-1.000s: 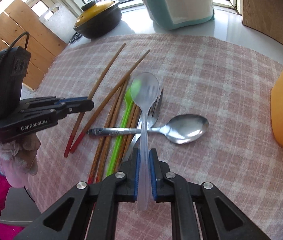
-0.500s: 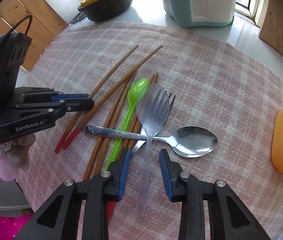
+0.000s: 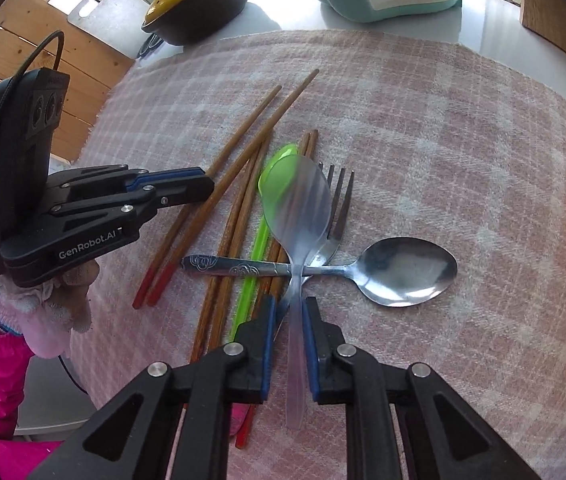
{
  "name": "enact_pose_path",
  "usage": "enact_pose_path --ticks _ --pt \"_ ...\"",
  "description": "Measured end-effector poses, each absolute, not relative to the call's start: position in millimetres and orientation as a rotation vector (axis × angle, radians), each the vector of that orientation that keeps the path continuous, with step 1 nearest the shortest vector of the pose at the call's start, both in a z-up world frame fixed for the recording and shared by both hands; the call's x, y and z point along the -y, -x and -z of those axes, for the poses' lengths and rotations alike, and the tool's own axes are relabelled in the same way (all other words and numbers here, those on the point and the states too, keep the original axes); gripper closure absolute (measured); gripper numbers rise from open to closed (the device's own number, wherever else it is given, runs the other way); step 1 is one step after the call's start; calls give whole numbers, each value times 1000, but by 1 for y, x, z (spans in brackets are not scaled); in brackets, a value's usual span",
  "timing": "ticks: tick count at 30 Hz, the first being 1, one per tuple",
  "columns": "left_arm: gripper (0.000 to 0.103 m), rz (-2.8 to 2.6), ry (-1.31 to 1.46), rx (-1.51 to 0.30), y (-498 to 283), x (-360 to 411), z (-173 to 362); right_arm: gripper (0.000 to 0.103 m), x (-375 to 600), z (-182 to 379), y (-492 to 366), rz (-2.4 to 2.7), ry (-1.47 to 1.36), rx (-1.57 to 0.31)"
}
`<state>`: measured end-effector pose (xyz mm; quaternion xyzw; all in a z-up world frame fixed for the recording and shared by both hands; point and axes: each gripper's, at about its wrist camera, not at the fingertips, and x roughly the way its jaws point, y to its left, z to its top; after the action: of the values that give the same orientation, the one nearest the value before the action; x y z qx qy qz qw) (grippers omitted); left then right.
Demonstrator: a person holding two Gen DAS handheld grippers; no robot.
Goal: Organize utensils
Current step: 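Grasp the clear plastic spoon with the right tool while the left tool lifts the chopstick, then carry chopstick and plastic spoon over the yellow container and open both tools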
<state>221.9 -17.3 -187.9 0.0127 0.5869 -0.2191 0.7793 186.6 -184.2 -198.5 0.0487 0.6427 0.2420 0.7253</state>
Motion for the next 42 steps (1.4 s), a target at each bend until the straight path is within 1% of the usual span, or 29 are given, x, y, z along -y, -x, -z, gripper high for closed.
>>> enact_pose_path --ticks 9,10,11,13,16,18,19,21,29,35,42 --pt "95 445 -136 -1253 -214 24 186 92 201 198 -179 -487 -97 -1415" --pt "95 441 -146 -1253 -214 26 186 91 202 197 -179 -482 -91 -1412" --pt "95 439 -153 -1254 -215 27 186 87 200 197 -180 -477 -81 -1409" --pt "95 432 -160 -1255 -217 31 186 83 197 195 -184 -477 -68 -1401" --pt "95 434 -170 -1235 -220 33 187 83 187 194 -189 -469 -15 -1392" --pt "95 436 -167 -1223 -221 33 188 90 183 194 -191 -466 3 -1387" --pt "96 435 -154 -1221 -221 31 188 97 182 195 -192 -454 14 -1387" --pt "97 429 -104 -1221 -222 27 189 99 185 196 -192 -449 -5 -1385" --pt "98 406 34 -1177 -205 4 173 100 197 175 -170 -435 -52 -1286" --pt "98 426 73 -1090 -183 -2 137 100 207 151 -154 -416 -86 -1185" --pt "98 464 129 -1009 -171 9 94 100 223 117 -138 -373 -103 -1078"
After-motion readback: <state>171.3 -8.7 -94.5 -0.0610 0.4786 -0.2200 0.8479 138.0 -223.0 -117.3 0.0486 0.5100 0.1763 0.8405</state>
